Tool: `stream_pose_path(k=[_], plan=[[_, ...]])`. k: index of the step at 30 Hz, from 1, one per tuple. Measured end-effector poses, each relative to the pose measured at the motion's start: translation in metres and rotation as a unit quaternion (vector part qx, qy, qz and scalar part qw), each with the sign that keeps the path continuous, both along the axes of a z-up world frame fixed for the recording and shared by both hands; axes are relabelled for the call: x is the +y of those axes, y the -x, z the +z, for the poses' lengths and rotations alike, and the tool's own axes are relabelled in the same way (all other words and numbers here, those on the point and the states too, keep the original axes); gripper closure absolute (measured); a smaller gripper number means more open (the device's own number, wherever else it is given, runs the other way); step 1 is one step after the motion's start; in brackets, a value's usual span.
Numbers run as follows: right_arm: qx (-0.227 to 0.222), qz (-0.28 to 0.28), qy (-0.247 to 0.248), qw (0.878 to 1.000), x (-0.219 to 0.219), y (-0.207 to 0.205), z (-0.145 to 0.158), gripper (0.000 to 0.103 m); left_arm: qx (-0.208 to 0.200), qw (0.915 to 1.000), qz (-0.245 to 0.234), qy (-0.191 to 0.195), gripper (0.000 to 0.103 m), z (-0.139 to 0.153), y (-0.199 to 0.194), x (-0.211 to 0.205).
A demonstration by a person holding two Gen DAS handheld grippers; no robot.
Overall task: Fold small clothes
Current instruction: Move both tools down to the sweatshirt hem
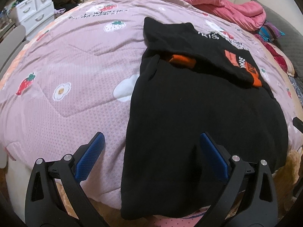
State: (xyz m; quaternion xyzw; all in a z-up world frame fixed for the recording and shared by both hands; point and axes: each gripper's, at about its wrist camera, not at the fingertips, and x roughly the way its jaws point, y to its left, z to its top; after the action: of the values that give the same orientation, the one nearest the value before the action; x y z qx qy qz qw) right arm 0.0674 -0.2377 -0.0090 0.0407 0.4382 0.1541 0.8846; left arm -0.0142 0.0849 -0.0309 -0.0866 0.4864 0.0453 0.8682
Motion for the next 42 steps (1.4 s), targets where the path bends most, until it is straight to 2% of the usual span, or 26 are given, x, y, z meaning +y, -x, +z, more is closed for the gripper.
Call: stream_pose_path(k=[14, 19, 21, 26, 32, 36, 42], plan=[[0.035, 0.002, 0.014, 0.999, -0.011, 0.017, -0.02, 0.005, 0.01, 0.9997, 0.007, 0.02, 0.009, -0.007, 0.023, 0.023], [0.045, 0.003, 0.018, 0.999, -0.014, 0.022, -0.024, 0.005, -0.003, 0.9994, -0.002, 0.035, 0.009, -0.004, 0.033, 0.025], [0.05, 0.005, 0.018, 0.999, -0.016, 0.024, -0.026, 0.005, -0.005, 0.9987, -0.006, 0.05, 0.012, -0.004, 0.035, 0.025], [0.063, 0.005, 0.012, 0.998, -0.021, 0.028, -0.029, 0.005, -0.003, 0.9975, -0.013, 0.07, 0.033, -0.008, 0.036, 0.023], [0.076, 0.006, 0.005, 0.997, -0.029, 0.033, -0.032, 0.005, 0.006, 0.995, -0.022, 0.098, 0.047, -0.015, 0.041, 0.022], [0.086, 0.012, 0.0, 0.996, -0.034, 0.038, -0.033, 0.005, 0.018, 0.9932, -0.029, 0.111, 0.049, -0.021, 0.044, 0.021], [0.098, 0.023, 0.003, 0.995, -0.036, 0.046, -0.036, 0.005, 0.03, 0.9932, -0.04, 0.105, 0.049, -0.026, 0.048, 0.014]])
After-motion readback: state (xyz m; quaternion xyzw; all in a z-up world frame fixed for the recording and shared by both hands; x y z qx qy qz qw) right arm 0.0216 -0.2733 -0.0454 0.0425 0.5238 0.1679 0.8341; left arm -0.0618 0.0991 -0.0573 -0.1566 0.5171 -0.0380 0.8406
